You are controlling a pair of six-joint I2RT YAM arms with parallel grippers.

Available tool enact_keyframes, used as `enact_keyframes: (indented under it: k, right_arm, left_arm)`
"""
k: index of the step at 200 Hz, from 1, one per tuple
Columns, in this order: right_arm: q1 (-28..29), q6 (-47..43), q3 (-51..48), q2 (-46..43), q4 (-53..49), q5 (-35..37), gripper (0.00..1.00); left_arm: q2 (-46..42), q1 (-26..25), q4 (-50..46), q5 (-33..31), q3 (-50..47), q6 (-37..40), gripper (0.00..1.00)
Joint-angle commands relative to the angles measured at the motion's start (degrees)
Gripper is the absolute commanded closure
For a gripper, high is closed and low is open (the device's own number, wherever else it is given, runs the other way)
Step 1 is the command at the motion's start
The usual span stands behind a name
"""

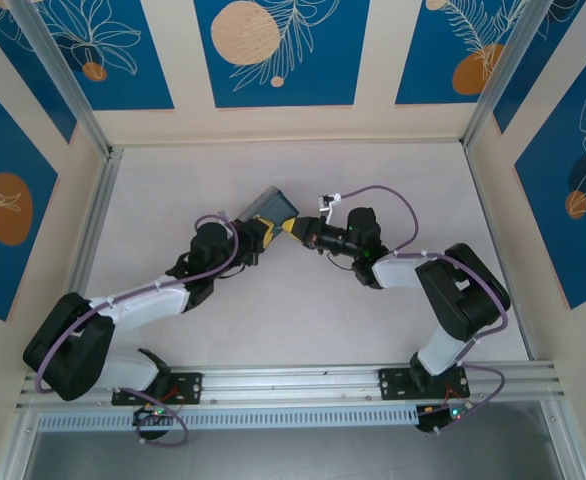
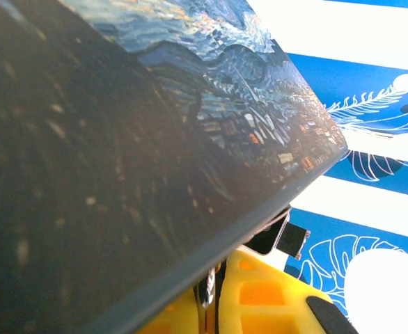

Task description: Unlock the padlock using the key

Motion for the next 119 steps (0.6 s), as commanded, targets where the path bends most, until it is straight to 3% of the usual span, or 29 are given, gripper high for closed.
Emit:
enact_keyframes:
  k: [1,34,119]
  right_arm:
    - [1.6,0.1,-0.8,1.3,8.6,-7.3,1.0]
    - [1.3,-3.8,-0.8,-0.4,5.3,-8.6,1.0]
    - [1.5,-3.1,-3.7,-3.7,5.6,-7.6,1.0]
  left_arm:
    - [-0.1,-2.1,7.0,5.9,2.5,-0.4,1.0]
    - [0.1,-2.1,5.5,8.6,3.8,3.3,1.0]
    - [0.1,-1.9,0.9,15.7,5.7,20.3,1.0]
